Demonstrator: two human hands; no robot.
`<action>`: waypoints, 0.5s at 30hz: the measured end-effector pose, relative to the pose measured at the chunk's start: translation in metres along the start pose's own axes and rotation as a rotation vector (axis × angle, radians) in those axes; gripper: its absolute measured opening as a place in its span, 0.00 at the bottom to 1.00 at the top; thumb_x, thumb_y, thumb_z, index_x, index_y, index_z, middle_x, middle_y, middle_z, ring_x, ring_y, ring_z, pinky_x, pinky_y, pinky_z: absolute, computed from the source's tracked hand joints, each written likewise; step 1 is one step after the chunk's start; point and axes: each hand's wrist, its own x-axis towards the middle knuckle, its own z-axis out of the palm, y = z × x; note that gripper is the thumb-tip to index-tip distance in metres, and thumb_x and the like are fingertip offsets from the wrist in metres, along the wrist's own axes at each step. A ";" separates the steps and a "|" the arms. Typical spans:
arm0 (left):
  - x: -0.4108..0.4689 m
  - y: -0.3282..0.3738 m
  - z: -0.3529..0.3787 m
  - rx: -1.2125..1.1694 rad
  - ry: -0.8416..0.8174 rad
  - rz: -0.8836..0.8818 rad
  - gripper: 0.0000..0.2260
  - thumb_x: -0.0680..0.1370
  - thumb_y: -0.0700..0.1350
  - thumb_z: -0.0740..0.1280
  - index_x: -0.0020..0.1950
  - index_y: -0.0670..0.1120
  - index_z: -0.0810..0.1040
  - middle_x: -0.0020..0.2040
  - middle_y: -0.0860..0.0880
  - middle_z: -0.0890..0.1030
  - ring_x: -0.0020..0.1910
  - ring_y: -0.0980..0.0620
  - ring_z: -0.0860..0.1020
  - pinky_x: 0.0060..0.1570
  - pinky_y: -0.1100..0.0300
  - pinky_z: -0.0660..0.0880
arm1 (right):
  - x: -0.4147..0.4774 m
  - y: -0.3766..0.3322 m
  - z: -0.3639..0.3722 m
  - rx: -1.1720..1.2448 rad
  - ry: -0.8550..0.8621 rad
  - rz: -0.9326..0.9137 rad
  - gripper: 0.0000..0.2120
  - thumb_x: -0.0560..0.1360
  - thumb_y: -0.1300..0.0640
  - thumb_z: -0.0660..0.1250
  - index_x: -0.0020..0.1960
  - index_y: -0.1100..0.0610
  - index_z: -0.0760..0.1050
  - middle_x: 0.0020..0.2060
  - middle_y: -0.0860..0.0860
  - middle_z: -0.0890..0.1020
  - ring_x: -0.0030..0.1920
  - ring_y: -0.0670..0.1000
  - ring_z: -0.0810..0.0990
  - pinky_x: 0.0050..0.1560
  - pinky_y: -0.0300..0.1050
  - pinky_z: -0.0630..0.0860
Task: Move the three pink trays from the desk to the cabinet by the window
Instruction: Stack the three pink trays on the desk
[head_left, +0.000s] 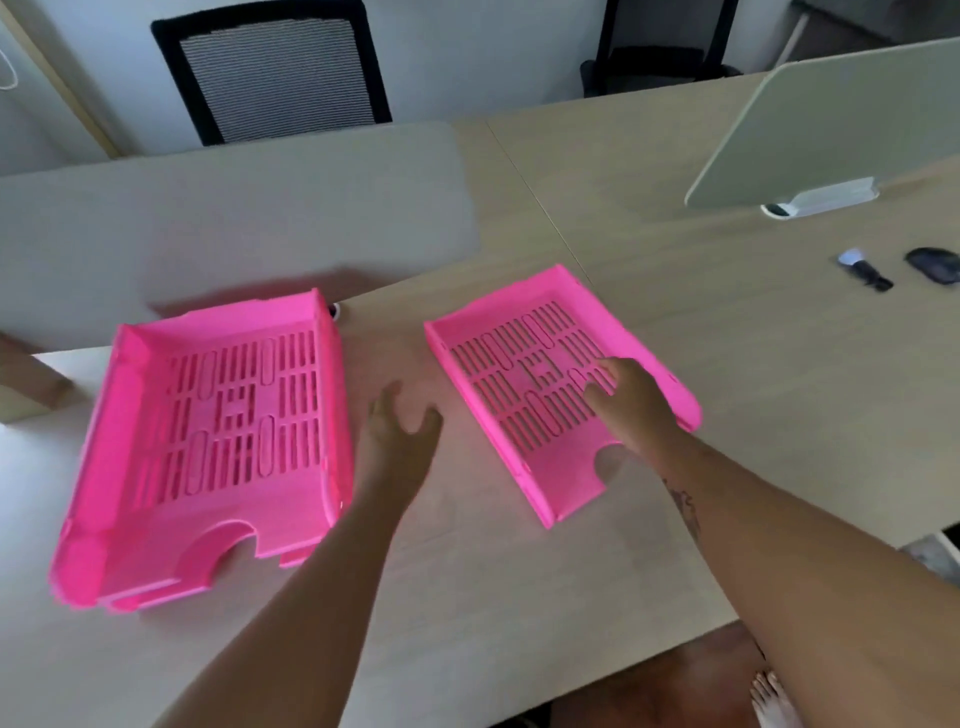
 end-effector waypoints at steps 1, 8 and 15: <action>-0.002 0.004 0.016 -0.014 -0.070 -0.057 0.31 0.78 0.50 0.69 0.78 0.43 0.63 0.76 0.42 0.68 0.73 0.42 0.69 0.71 0.45 0.68 | 0.007 0.010 -0.005 -0.031 0.017 0.014 0.18 0.76 0.55 0.63 0.63 0.60 0.75 0.57 0.56 0.81 0.50 0.55 0.81 0.48 0.48 0.79; -0.022 0.020 0.090 -0.171 -0.321 -0.341 0.32 0.80 0.44 0.67 0.80 0.41 0.57 0.77 0.43 0.67 0.72 0.43 0.71 0.61 0.56 0.70 | 0.038 0.065 -0.019 -0.105 -0.042 0.254 0.21 0.78 0.62 0.63 0.69 0.66 0.67 0.61 0.62 0.77 0.59 0.65 0.78 0.48 0.49 0.75; -0.021 0.022 0.094 -0.136 -0.207 -0.301 0.12 0.78 0.36 0.59 0.57 0.42 0.78 0.47 0.45 0.83 0.36 0.51 0.78 0.29 0.61 0.75 | 0.033 0.076 -0.019 -0.008 -0.006 0.348 0.13 0.77 0.67 0.59 0.59 0.67 0.76 0.54 0.62 0.81 0.41 0.58 0.77 0.31 0.40 0.67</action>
